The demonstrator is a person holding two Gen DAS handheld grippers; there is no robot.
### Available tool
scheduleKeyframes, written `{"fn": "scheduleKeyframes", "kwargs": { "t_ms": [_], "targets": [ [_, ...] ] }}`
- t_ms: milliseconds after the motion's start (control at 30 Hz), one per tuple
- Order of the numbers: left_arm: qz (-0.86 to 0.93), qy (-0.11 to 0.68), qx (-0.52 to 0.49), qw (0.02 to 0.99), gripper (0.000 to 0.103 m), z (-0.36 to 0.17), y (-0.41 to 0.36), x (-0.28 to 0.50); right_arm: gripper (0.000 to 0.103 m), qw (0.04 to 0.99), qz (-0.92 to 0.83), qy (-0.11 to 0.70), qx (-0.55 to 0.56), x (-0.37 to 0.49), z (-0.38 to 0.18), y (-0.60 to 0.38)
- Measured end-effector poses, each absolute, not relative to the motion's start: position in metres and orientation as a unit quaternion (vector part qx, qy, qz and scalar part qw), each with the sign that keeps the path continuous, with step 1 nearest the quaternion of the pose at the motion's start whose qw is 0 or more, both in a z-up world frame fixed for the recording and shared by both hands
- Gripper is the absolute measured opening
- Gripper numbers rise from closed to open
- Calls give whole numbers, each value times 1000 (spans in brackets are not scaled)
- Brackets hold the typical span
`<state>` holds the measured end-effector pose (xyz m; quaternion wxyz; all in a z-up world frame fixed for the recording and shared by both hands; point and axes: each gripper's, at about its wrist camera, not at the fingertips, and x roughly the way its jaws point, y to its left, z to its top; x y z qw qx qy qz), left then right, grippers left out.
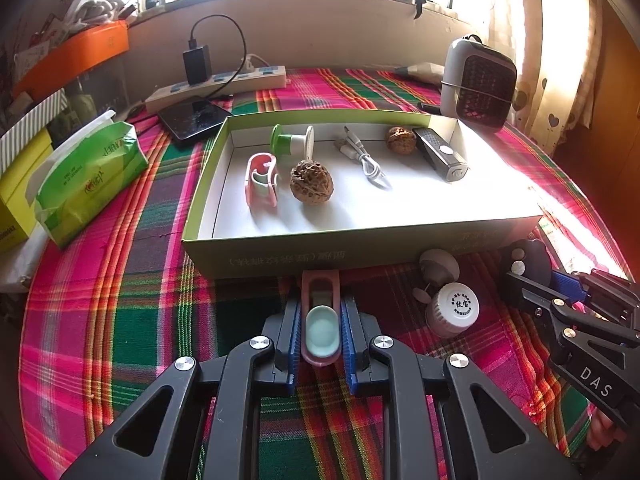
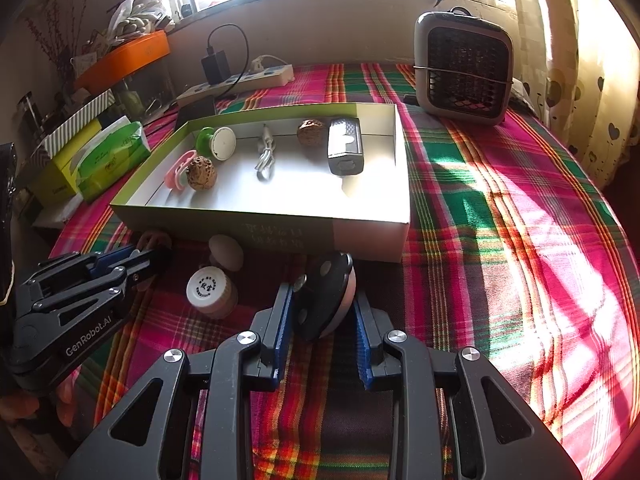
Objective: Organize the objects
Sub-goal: 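Lift the pink case in the left tool while the right tool lifts the black round object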
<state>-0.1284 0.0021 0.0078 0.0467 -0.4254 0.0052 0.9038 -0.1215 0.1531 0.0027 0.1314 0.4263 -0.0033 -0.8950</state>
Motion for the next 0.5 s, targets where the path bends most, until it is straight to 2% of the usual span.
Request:
{"fn": "scheduleKeyframes", "kwargs": {
  "t_ms": [500],
  "targets": [
    [909, -1, -414, 50, 16, 15, 1, -121, 29, 146, -898, -5, 416, -115, 10, 152]
  ]
}}
